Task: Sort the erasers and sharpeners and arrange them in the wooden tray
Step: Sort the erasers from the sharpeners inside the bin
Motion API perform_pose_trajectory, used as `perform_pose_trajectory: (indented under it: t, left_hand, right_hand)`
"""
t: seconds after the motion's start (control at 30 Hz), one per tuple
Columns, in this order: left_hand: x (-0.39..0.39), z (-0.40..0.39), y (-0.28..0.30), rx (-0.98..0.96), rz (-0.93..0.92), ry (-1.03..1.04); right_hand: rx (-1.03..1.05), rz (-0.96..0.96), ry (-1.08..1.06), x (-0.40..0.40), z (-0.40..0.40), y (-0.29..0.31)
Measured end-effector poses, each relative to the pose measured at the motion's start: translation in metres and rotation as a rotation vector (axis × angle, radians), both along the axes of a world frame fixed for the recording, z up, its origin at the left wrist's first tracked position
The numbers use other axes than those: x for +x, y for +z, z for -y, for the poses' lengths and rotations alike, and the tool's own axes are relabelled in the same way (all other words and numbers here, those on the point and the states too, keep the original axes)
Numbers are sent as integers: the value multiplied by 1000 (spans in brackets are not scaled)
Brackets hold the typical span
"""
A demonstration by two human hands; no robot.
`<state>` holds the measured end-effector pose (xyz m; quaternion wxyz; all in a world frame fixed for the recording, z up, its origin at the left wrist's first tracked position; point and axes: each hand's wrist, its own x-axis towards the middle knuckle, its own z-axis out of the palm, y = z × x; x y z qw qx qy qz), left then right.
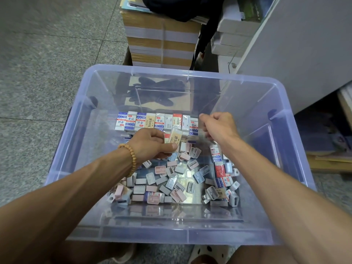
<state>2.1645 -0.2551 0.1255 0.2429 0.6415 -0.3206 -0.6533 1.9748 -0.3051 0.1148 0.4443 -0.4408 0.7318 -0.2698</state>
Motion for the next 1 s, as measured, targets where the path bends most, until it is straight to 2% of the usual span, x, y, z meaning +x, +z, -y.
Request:
perform_pose_trajectory:
  t: [0.13,0.23,0.3,0.4,0.47,0.57,0.63,0.8,1.0]
  left_hand:
    - [-9,-2,5,-32,-126,16]
    - [-15,-3,7,-63,-163,-29]
    - [-19,-3,8,-73,-158,-95]
    - [-26,-3,-1,-68,-174,-166]
    - [-27,-3,-14,-121,-9,-314]
    - [-20,-5,-37,-321,604,-907]
    - [-17,-7,-45,-394,806,-1110]
    - [-12,-5,-60,-423,828,-1180]
    - [-12,-3,-70,-400,770,-1168]
  right_hand:
    - [222,231,307,8,-20,29]
    - [273,412,330,2,-30,29]
    - [290,424,337,-5,-32,26]
    - [309,333,346,-17,-32,24]
    - [331,261,243,-27,-29,14]
    - [346,121,54,-40,-19,-8]
    - [333,79,11,-42,-9,-18]
    - [303,-1,39,-33,18,-43]
    - [243,-140,150,-28,22,-58]
